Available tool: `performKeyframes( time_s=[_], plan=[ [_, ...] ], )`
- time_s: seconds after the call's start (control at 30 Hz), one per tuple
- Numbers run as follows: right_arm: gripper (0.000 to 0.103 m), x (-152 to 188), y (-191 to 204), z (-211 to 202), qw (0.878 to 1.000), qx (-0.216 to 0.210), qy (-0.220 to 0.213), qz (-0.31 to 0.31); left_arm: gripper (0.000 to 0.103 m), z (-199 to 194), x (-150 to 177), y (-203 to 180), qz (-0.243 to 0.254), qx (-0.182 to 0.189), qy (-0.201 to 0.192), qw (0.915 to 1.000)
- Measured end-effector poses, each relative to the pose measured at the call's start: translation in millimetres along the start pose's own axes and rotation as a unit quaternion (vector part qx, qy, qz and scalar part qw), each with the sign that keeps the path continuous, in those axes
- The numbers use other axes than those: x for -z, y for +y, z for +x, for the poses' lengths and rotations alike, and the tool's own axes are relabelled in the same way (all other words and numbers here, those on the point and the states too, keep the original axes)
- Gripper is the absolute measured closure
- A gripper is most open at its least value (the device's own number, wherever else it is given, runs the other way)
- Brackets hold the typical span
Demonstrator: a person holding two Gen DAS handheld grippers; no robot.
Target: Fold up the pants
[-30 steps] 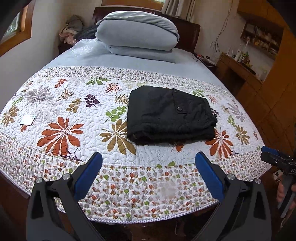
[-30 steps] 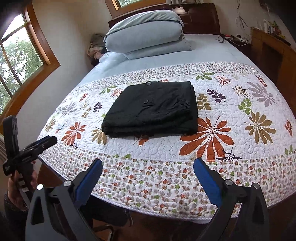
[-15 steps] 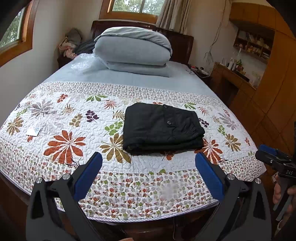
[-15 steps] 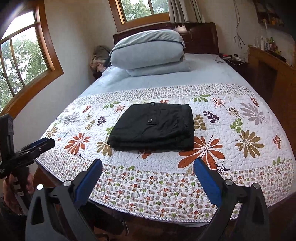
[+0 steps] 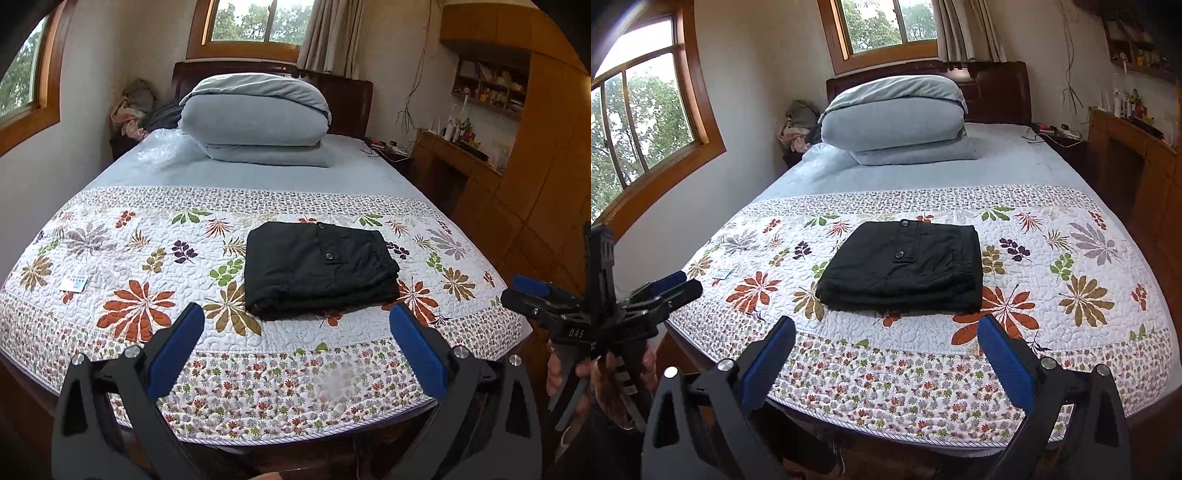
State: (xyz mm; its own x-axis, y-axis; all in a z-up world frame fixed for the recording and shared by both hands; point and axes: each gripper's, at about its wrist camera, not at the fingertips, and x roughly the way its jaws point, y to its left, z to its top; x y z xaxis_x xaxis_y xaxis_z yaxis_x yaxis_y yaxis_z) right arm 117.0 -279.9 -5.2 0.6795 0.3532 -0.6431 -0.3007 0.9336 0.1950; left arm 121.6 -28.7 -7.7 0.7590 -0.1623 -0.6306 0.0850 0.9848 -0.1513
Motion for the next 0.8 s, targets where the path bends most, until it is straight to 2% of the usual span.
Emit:
performKeyframes(
  time_s=[0.33, 0.63, 0.8],
  plan=[
    [0.003, -1.9, 1.6, -6.4, 1.000, -0.004, -0.008, -0.005, 0.003, -6.8, 2.5, 2.2, 0.007, 0.007, -0.005, 0.9999],
    [0.003, -2.0, 3.3, -6.4, 1.000, -0.003, -0.008, -0.012, 0.003, -10.9, 4.1, 4.6, 0.015, -0.001, -0.012, 0.9998],
    [0.003, -1.4, 3.9, -5.7, 1.000, -0.004, -0.007, -0.015, 0.003, -10.3, 4.6, 6.5, 0.005, 0.012, -0.009, 0.9999]
  ],
)
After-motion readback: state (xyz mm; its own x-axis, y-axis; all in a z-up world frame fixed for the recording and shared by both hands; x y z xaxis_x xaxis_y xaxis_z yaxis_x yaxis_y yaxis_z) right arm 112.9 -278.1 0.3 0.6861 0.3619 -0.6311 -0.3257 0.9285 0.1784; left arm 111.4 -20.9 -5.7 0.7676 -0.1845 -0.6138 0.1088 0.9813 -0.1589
